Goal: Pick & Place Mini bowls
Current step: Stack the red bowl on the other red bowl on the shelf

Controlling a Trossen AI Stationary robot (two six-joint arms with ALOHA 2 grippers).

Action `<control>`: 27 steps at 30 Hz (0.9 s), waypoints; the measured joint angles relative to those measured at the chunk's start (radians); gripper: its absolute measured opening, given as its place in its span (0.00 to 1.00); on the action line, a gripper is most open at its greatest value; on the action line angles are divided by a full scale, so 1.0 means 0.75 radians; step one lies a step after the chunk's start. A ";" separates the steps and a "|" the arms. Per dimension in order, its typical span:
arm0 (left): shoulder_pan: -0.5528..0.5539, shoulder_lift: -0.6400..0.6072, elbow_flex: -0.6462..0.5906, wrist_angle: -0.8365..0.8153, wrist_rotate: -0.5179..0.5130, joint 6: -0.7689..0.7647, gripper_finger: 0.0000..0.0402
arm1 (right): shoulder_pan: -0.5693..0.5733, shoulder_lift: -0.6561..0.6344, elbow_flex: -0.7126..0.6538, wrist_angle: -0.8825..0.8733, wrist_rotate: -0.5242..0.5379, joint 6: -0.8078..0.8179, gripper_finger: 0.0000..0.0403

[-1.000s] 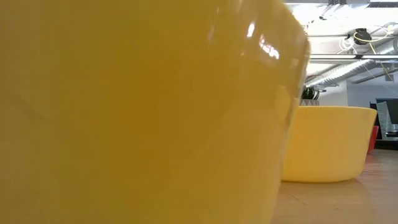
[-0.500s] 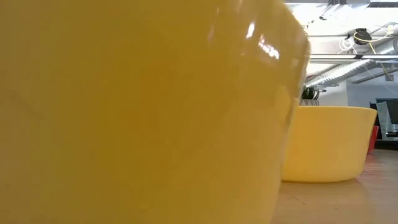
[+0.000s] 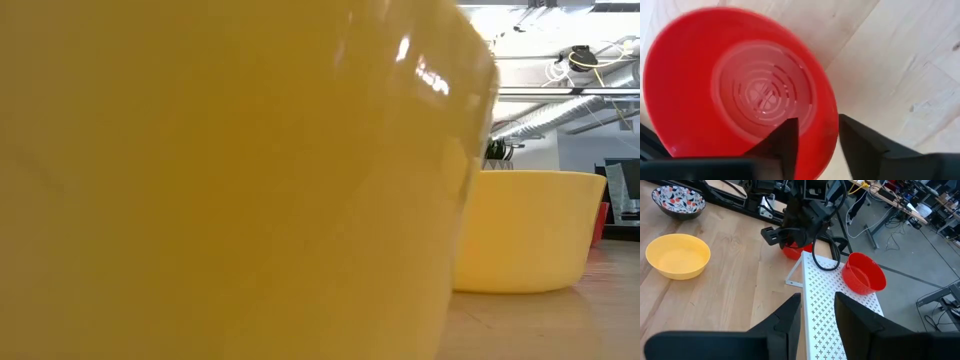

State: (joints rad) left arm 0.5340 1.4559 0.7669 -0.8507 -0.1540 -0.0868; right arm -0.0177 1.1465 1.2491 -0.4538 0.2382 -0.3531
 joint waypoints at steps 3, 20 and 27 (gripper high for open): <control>0.000 0.000 0.000 -0.011 0.002 0.000 0.19 | 0.000 0.000 0.000 0.000 0.000 0.000 0.26; -0.119 -0.316 0.012 -0.051 0.072 -0.067 0.04 | 0.000 0.000 0.000 -0.001 0.000 0.001 0.26; -0.250 -0.567 0.013 0.039 0.067 -0.071 0.03 | 0.000 0.000 0.000 0.000 0.000 0.000 0.26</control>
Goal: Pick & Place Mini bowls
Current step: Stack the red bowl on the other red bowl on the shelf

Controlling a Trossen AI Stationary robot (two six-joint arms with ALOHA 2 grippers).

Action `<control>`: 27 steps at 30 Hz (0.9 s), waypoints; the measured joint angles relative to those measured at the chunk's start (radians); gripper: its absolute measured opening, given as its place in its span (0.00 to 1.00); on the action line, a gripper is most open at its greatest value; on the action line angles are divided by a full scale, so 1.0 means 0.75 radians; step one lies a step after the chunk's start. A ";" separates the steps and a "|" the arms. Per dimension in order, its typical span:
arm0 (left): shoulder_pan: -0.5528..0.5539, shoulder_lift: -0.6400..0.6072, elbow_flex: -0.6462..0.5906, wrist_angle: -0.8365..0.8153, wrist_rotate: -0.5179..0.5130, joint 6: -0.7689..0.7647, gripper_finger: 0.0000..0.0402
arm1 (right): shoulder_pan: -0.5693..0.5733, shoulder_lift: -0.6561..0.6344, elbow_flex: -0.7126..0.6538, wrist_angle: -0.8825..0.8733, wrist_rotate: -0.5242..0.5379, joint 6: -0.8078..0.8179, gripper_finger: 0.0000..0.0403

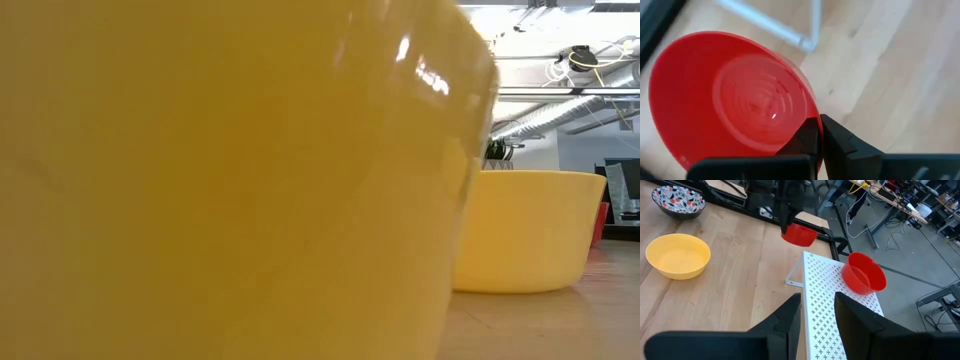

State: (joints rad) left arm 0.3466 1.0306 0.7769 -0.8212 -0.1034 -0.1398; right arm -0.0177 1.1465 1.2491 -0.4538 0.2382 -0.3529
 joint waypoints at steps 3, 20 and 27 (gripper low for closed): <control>-0.057 -0.077 0.000 0.124 -0.022 0.006 0.05 | 0.000 0.000 0.000 0.000 0.000 0.000 0.26; -0.134 -0.026 0.055 1.017 0.009 0.417 0.02 | 0.000 0.000 0.000 0.009 0.000 -0.009 0.26; -0.042 0.214 0.353 0.780 -0.125 0.620 0.06 | 0.000 -0.001 0.000 0.018 0.000 -0.001 0.26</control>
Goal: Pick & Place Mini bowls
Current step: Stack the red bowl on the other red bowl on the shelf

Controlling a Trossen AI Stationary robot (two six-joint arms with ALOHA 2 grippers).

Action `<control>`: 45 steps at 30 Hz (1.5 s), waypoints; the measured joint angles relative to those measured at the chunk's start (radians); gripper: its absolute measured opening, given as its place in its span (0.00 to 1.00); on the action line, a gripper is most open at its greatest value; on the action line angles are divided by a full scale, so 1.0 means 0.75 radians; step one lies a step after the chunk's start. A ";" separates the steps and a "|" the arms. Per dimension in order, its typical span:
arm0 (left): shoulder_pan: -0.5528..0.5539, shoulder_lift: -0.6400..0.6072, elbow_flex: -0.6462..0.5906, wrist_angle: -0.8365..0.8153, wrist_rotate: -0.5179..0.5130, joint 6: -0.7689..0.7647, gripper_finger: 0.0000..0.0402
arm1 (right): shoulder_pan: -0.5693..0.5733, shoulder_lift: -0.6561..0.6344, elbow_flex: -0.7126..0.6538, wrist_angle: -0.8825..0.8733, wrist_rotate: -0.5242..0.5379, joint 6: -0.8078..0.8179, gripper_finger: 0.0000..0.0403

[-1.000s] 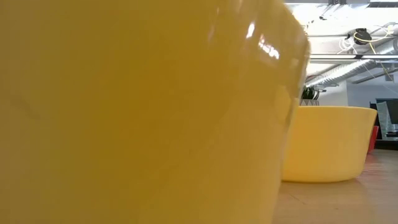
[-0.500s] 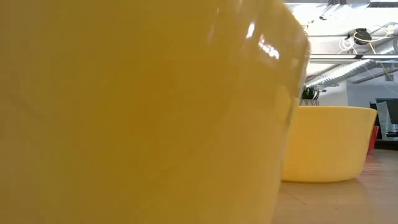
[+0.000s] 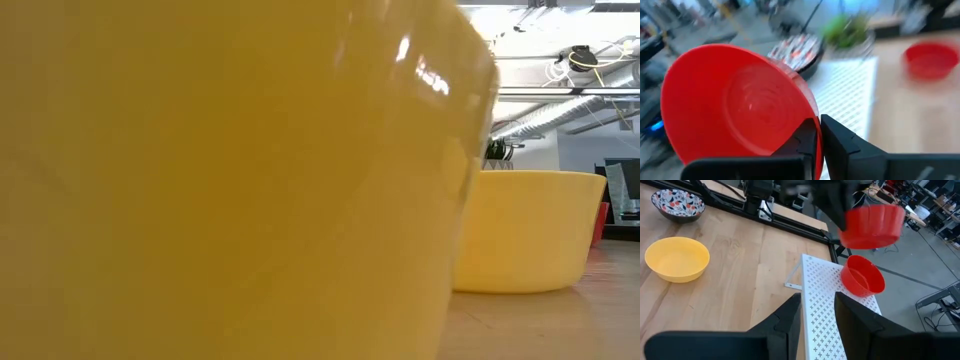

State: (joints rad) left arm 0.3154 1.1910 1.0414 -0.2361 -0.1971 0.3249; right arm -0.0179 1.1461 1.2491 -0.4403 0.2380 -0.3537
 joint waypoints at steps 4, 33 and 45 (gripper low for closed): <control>0.084 0.163 0.186 -0.184 -0.050 0.016 0.04 | 0.000 0.000 0.000 -0.020 0.000 0.009 0.26; 0.261 0.508 0.477 -0.482 -0.052 0.013 0.12 | 0.000 0.000 0.000 -0.118 0.000 0.107 0.26; 0.261 0.507 0.477 -0.455 -0.053 -0.020 0.13 | 0.000 0.000 0.000 -0.118 0.000 0.107 0.26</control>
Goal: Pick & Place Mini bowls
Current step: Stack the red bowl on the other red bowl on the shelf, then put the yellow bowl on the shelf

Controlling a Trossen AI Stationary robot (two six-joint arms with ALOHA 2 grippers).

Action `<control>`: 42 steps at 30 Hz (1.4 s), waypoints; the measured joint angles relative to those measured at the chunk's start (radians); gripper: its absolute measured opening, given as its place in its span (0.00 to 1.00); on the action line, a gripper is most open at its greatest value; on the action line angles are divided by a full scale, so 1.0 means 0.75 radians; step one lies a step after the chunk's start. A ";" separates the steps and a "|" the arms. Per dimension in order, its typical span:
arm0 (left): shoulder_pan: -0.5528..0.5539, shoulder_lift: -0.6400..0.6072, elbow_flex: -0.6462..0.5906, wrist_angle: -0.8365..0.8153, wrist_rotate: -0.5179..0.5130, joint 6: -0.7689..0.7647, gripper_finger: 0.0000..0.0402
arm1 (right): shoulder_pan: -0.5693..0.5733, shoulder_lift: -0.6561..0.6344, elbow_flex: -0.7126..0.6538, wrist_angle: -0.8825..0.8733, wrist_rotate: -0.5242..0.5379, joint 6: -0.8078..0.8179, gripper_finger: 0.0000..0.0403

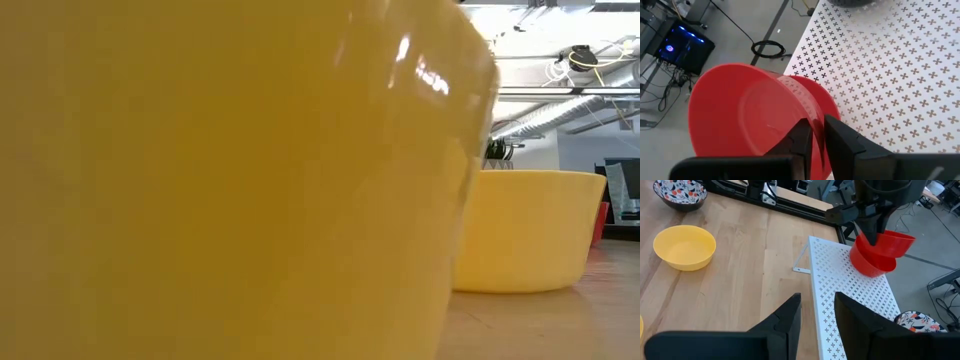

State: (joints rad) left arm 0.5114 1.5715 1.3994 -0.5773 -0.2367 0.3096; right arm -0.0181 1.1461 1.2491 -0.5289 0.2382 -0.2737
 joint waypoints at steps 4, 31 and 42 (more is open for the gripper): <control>0.000 0.000 0.000 0.005 0.000 0.000 0.13 | 0.000 0.000 0.000 0.000 0.000 0.000 0.26; -0.174 -0.001 -0.001 0.312 0.339 -0.022 0.44 | -0.003 0.000 0.000 0.002 0.237 0.141 0.26; -0.438 -0.001 -0.001 0.096 0.169 -0.097 0.44 | -0.003 0.000 0.000 0.002 0.235 0.140 0.26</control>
State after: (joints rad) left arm 0.1825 1.5711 1.3987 -0.5054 -0.1098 0.2367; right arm -0.0200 1.1461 1.2491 -0.5274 0.4149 -0.1684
